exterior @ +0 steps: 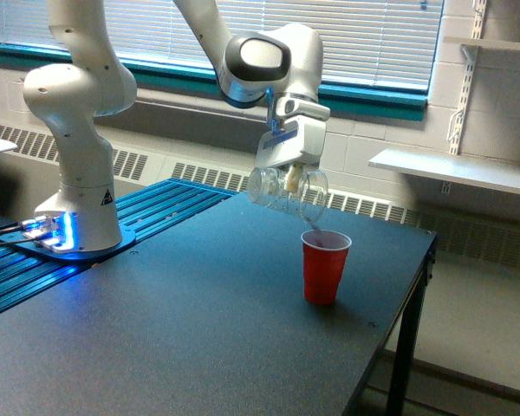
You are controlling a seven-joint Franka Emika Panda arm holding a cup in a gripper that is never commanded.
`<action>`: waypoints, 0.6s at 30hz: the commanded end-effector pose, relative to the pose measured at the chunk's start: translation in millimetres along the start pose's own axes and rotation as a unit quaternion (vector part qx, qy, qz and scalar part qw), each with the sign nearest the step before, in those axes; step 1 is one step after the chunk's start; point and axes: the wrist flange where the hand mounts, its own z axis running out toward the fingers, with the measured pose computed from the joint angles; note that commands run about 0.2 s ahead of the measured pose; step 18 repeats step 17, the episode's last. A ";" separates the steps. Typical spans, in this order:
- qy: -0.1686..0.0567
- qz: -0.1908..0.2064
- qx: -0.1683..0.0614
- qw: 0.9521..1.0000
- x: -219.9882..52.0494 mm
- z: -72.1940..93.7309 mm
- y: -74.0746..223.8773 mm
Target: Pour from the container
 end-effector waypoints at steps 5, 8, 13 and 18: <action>-0.009 -0.020 -0.005 1.000 3.8 -3.6 -6.3; -0.009 -0.018 -0.003 1.000 4.0 -3.1 -6.1; -0.011 -0.015 0.003 1.000 2.4 -0.4 -5.2; -0.008 -0.013 0.010 1.000 2.3 0.4 -3.8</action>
